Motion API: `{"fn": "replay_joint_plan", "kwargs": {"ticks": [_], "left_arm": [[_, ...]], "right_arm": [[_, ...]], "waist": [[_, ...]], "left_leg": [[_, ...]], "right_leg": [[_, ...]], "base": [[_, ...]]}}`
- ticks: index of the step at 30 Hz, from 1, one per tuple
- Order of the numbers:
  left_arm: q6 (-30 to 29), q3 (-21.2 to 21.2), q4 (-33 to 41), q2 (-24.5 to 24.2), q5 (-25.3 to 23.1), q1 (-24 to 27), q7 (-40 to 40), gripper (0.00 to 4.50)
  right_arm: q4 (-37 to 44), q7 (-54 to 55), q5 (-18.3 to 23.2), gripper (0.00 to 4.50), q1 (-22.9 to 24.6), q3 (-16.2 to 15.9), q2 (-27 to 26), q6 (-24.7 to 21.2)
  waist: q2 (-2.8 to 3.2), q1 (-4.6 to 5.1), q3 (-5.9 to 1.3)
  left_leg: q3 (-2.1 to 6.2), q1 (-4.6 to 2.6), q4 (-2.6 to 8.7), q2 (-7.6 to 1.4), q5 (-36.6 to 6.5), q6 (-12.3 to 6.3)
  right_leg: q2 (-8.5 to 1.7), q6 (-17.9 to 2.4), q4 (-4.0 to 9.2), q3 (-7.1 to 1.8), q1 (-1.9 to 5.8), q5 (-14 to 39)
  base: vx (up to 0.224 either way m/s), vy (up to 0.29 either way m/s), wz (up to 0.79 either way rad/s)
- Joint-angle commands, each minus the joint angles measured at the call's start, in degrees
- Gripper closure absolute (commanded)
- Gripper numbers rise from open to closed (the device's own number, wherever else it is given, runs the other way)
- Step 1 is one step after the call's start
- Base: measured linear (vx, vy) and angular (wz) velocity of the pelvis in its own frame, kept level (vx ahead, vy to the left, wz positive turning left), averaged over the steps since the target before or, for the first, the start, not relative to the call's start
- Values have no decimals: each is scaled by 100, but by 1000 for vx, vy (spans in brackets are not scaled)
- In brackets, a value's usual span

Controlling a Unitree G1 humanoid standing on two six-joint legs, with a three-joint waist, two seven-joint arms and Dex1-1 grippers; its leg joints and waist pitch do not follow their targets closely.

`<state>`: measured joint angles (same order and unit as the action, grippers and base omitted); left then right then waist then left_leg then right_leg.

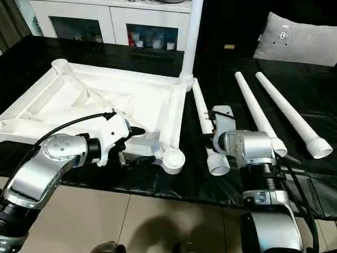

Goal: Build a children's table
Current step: Pick table leg

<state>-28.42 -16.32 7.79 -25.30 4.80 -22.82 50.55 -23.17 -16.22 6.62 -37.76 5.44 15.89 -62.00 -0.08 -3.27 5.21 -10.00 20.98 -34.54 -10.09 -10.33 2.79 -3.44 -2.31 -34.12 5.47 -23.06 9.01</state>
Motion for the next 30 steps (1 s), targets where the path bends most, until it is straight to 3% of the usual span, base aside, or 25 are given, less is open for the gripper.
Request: {"fn": "replay_joint_plan", "kwargs": {"ticks": [1, 9, 15, 16, 17, 20, 22, 25, 26, 28, 30], "left_arm": [[32, -7, 83, -33, 15, -59, -21, 0], [11, 80, 0, 66, 36, -24, -184, 0], [133, 336, -149, 322, 205, -65, -425, 0], [180, 497, -242, 455, 281, -142, -576, 0], [201, 570, -296, 512, 300, -188, -658, 0], [255, 653, -351, 581, 317, -244, -771, 0], [379, 850, -461, 778, 339, -418, -1080, 0], [436, 1183, -573, 1117, 507, -754, -1507, 0], [372, 1341, -611, 1274, 625, -909, -1662, 0], [283, 1487, -627, 1411, 783, -1008, -1761, 0], [-14, 1898, -590, 1800, 1348, -1281, -1996, 0]], "right_arm": [[37, 47, 68, 227, 137, 81, 8, -87], [-23, 313, 185, 260, 140, 589, -21, 47], [132, 590, 199, 264, 74, 924, 9, 347], [360, 533, 292, 264, 121, 1057, 17, 1050], [495, 415, 352, 264, 156, 1086, 36, 1351], [666, 283, 434, 264, 179, 1116, 40, 1621], [893, 156, 964, 264, 47, 1614, -197, 1738], [1235, -437, 1813, 264, -30, 2098, -475, 1898], [1378, -692, 2105, 264, 4, 2152, -555, 2050], [1464, -903, 2299, 264, 57, 2147, -582, 2082], [1788, -1556, 2752, 264, 266, 2008, -627, 1986]], "waist": [[0, -14, -453], [-8, -14, -431], [-21, -21, -452], [4, -32, -458], [-9, -27, -448], [-17, -32, -459], [-4, -10, -455], [-5, -19, -467], [-8, -36, -473], [-14, -41, -475], [-36, -59, -478]], "left_leg": [[109, -75, 396, -270, -970, 64], [103, -89, 395, -257, -1084, 70], [96, -62, 387, -250, -927, 31], [94, -65, 382, -252, -911, 21], [79, -52, 379, -250, -952, 3], [92, -51, 384, -251, -870, -91], [90, -52, 383, -246, -878, -121], [72, -52, 366, -236, -941, -241], [87, -41, 369, -255, -906, -286], [101, -36, 376, -268, -820, -315], [68, -22, 349, -246, -737, -376]], "right_leg": [[-492, -720, 434, -352, 297, 1966], [-494, -645, 481, -345, 287, 2223], [-493, -680, 453, -343, 303, 2000], [-497, -687, 446, -340, 296, 1946], [-501, -652, 473, -344, 292, 1971], [-477, -640, 445, -331, 300, 1850], [-475, -660, 449, -333, 306, 1851], [-483, -715, 468, -328, 317, 1827], [-491, -754, 456, -317, 331, 1766], [-486, -783, 439, -308, 325, 1676], [-491, -893, 436, -313, 346, 1614]], "base": [[0, 0, 0], [0, 0, 0], [0, 0, 0], [0, 0, 0], [0, 0, 0], [0, 0, 0], [0, 0, 0], [0, 0, 0], [0, 0, 0], [0, 0, 0], [0, 0, 0]]}}
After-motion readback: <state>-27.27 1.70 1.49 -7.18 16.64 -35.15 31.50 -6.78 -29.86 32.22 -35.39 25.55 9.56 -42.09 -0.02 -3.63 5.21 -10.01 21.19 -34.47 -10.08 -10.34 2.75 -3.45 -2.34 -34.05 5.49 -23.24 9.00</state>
